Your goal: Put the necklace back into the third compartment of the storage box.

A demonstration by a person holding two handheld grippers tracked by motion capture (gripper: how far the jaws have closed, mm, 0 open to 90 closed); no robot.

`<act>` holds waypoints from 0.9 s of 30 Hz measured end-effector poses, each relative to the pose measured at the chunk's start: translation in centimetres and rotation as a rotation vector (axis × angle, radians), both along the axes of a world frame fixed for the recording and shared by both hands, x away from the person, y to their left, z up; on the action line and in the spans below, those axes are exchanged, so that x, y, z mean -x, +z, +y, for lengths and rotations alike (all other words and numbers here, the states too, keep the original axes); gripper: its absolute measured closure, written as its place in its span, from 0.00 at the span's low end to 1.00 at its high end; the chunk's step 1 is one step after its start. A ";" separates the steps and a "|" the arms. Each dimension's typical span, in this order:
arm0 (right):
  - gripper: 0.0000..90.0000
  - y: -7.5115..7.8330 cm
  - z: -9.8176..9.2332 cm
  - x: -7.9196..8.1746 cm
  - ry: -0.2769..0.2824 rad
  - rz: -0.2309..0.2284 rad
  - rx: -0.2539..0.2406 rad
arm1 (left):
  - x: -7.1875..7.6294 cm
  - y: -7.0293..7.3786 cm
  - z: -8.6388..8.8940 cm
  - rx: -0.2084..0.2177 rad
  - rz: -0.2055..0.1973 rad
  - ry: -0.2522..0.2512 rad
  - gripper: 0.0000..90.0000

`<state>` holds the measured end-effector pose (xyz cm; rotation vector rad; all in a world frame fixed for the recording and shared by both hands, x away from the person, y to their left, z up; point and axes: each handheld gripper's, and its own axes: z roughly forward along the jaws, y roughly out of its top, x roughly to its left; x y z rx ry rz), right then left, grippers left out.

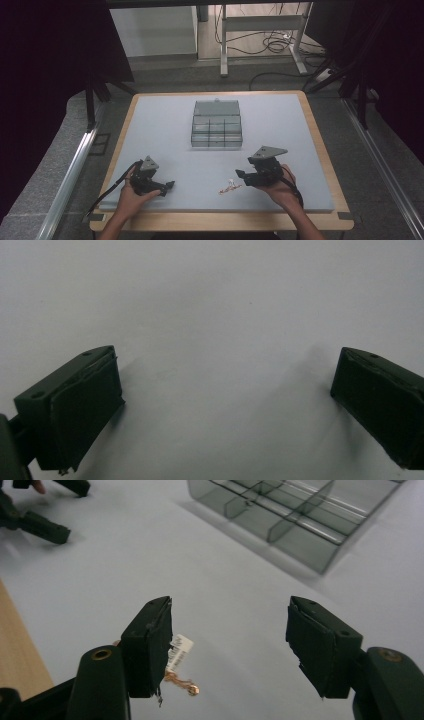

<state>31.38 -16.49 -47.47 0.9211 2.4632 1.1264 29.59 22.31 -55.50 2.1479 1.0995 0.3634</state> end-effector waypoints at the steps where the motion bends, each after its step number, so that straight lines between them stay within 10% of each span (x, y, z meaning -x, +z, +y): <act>1: 0.39 -0.1 0.4 0.1 0.013 0.006 0.006 | 0.0 0.0 0.0 0.000 0.000 0.000 0.00; 14: 0.43 -0.6 4.6 -0.1 0.116 0.050 0.005 | 0.0 0.0 0.0 0.001 -0.001 0.002 0.00; 27: 0.49 -1.9 4.6 1.0 0.175 0.080 0.059 | 0.0 0.0 0.0 0.001 -0.001 0.001 0.00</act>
